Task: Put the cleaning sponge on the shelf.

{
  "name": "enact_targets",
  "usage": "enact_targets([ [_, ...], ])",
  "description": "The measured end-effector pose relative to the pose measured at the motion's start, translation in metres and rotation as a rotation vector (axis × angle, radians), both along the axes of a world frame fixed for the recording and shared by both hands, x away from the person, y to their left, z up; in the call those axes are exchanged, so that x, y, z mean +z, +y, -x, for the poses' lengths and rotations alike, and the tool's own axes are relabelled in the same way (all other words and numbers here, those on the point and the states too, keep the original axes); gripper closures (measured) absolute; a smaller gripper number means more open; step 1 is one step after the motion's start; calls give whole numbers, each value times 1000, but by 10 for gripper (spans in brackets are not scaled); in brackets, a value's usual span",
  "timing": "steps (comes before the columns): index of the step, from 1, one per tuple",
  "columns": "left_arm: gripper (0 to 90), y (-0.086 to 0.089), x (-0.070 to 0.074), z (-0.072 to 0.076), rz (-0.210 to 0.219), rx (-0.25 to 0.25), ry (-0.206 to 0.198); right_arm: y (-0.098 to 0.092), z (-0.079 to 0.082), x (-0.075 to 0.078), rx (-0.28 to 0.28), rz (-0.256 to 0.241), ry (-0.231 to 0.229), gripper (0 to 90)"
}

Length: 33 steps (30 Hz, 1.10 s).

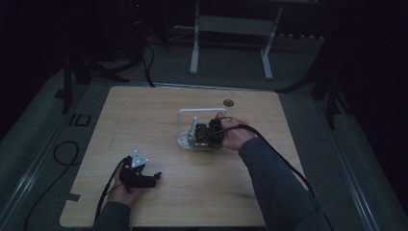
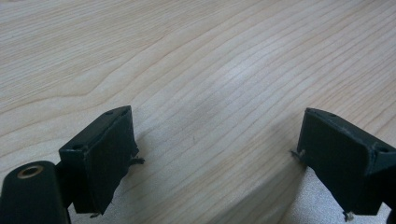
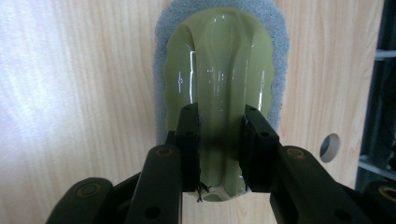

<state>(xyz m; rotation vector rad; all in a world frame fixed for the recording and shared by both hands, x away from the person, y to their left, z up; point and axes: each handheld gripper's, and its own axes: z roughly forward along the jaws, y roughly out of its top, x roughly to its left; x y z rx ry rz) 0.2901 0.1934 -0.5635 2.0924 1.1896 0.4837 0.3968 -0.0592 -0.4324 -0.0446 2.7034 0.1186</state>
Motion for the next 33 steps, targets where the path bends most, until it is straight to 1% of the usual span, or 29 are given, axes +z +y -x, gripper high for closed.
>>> enact_targets([
  [3, 115, 0, 0, 0, 0, 0, 0, 4, -1, -1, -2, 0, -7, 717],
  [9, 115, 0, 0, 0, 0, 0, 0, 11, -1, 0, 8, 2, -5, 717],
  [14, 115, 0, 0, 0, 0, 0, 0, 12, 0, 2, 11, 2, -8, 717],
  [20, 115, 0, 0, 0, 0, 0, 0, 12, -4, 1, 17, -3, -10, 716],
  [31, 115, 0, 0, 0, 1, 0, 0, 15, -7, -7, 31, -2, -28, 717],
  [33, 115, 0, 0, 0, 1, 0, 0, 16, -7, -10, 33, 9, -36, 716],
])
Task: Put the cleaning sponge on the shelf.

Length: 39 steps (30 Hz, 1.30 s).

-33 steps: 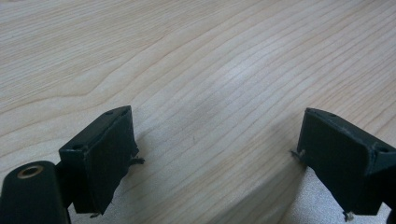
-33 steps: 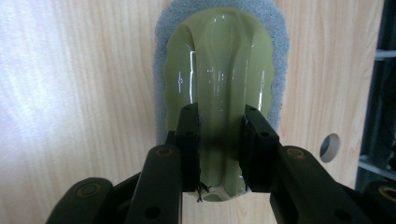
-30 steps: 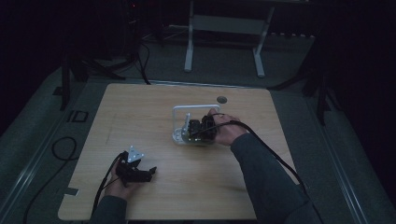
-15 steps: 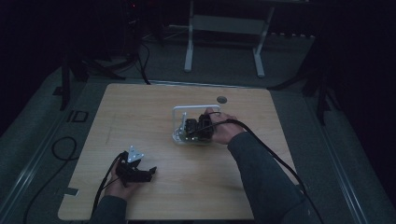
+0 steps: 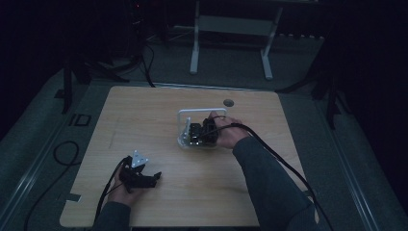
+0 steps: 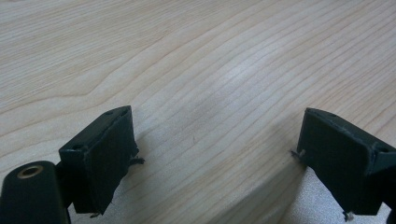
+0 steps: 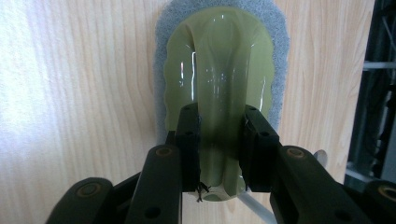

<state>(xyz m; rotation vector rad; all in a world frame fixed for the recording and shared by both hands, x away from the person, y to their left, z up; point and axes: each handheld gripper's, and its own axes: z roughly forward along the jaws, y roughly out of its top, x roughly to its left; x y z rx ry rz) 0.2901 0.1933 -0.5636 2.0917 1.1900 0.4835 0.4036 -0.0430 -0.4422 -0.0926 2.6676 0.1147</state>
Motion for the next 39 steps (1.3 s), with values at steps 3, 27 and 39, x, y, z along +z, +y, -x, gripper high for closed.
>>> enact_targets([
  [3, 115, 0, 0, 0, 0, 0, 0, 1, -1, -4, 7, 16, -1, 716],
  [27, 115, 0, 0, 0, -2, -1, 0, 15, -8, -26, 46, 97, -36, 713],
  [39, 115, 0, 0, 0, -3, -2, 1, 15, -15, -34, -4, 76, -112, 666],
])
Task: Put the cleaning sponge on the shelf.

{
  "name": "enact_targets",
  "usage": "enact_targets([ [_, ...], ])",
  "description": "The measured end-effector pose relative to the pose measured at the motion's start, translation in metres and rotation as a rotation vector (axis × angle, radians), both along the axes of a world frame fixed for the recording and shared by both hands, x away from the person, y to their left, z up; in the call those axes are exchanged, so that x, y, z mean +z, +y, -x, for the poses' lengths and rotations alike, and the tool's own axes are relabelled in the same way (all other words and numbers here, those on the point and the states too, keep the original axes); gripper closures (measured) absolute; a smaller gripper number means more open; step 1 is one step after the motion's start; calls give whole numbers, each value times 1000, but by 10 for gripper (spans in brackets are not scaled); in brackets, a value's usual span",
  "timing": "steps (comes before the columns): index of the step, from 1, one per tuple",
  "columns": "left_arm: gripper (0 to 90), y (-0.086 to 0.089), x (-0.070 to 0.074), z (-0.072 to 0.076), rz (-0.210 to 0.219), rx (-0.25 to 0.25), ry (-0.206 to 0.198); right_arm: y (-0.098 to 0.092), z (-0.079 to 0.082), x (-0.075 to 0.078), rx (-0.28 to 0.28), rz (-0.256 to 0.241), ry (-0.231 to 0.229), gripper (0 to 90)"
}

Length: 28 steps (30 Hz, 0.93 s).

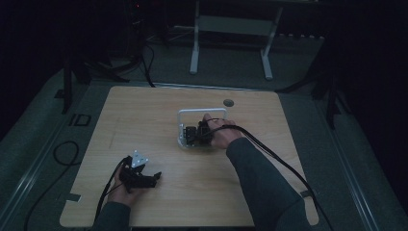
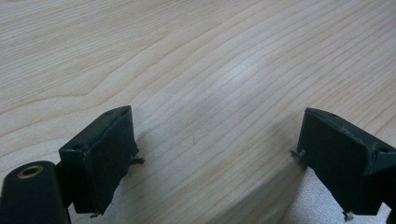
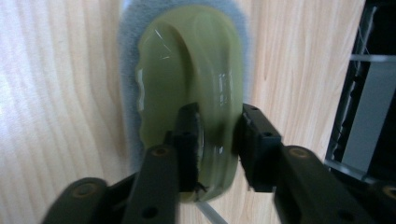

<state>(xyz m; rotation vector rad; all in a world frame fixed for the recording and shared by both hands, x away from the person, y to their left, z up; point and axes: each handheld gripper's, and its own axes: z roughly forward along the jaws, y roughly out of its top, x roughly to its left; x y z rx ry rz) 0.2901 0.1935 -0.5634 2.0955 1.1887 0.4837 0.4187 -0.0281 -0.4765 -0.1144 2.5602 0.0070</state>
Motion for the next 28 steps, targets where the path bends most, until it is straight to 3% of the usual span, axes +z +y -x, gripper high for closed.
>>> enact_targets([
  [10, 115, 0, 0, 0, 2, 1, -1, -11, 5, 19, -9, -94, -23, 520],
  [15, 115, 0, 0, 0, 3, 2, -1, -16, 24, 38, 26, -157, -30, 504],
  [20, 115, 0, 0, 0, 3, 1, -2, -24, 44, 49, 50, -185, -33, 484],
  [28, 115, 0, 0, 0, 3, 2, -1, -49, 66, 60, -20, -269, -5, 433],
])
